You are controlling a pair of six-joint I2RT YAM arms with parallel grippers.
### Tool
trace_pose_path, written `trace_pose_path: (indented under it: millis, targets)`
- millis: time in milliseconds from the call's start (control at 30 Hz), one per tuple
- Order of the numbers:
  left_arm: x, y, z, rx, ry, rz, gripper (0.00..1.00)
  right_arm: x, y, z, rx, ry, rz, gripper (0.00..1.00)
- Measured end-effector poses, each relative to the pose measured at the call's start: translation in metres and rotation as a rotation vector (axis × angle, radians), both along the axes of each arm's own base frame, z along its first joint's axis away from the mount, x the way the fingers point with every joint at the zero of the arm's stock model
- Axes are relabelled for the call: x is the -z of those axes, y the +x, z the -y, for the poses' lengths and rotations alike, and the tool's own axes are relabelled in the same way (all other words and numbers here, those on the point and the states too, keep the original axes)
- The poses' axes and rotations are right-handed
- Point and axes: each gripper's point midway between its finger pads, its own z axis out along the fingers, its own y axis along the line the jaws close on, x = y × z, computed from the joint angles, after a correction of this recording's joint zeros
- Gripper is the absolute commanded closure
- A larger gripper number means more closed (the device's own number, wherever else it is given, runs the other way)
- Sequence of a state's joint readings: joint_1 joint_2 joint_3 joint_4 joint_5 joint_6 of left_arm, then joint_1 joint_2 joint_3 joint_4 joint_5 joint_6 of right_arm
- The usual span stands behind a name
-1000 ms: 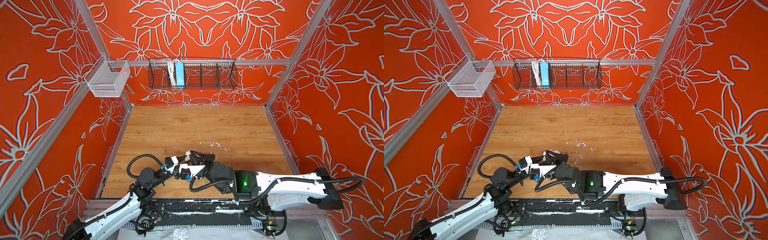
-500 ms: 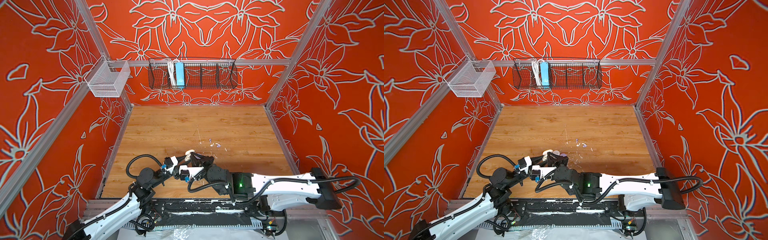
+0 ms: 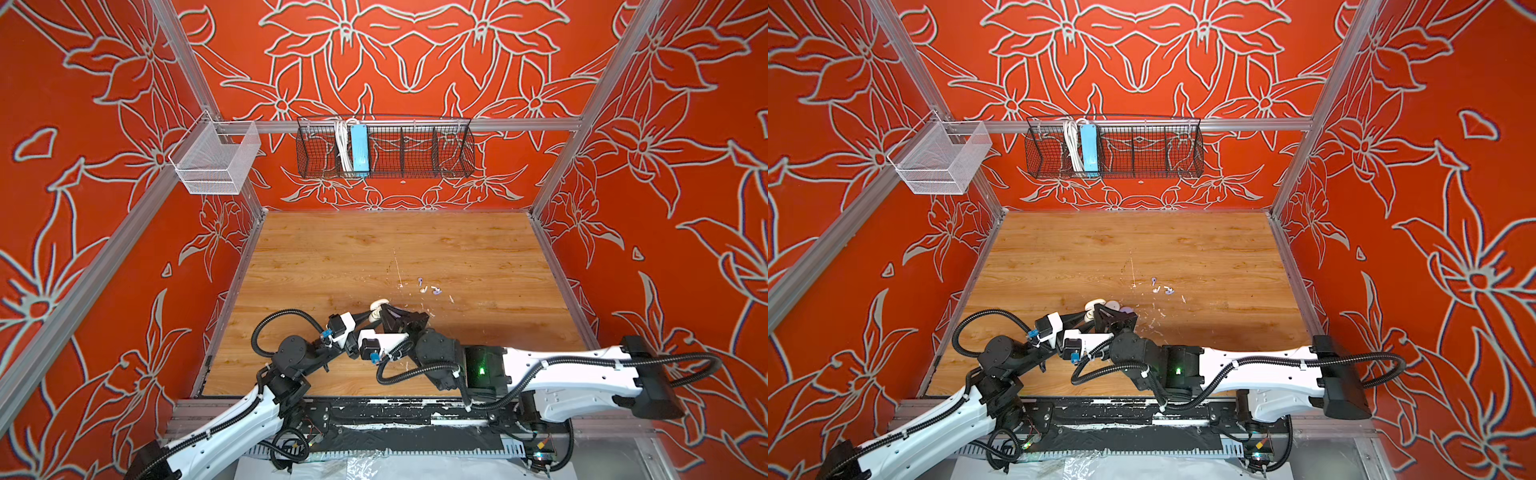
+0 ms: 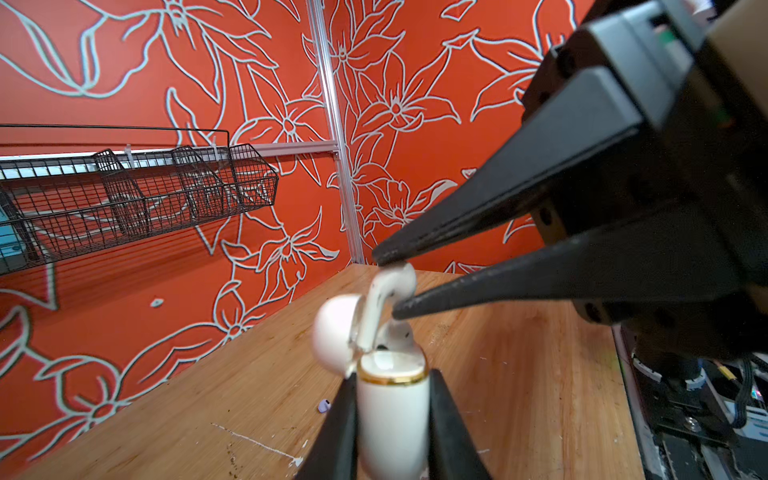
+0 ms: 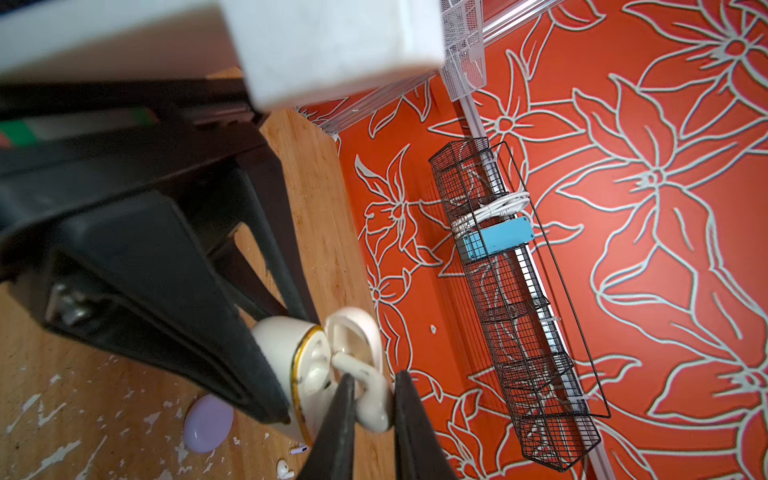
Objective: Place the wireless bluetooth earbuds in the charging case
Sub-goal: 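Lower the earbud into the empty slot of the case held by the left gripper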
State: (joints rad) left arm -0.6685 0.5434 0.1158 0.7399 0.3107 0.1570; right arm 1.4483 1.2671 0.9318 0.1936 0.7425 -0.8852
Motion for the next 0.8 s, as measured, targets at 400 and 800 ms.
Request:
trace_pose_path:
  millis: [400, 800]
  targets:
    - [0.002, 0.001, 0.000, -0.002, 0.004, -0.006, 1.00, 0.000, -0.002, -0.004, -0.020, 0.014, -0.012, 0.92]
    - [-0.001, -0.001, -0.001, -0.002, -0.002, 0.001, 1.00, -0.003, -0.012, 0.000, -0.086, 0.068, -0.056, 0.92]
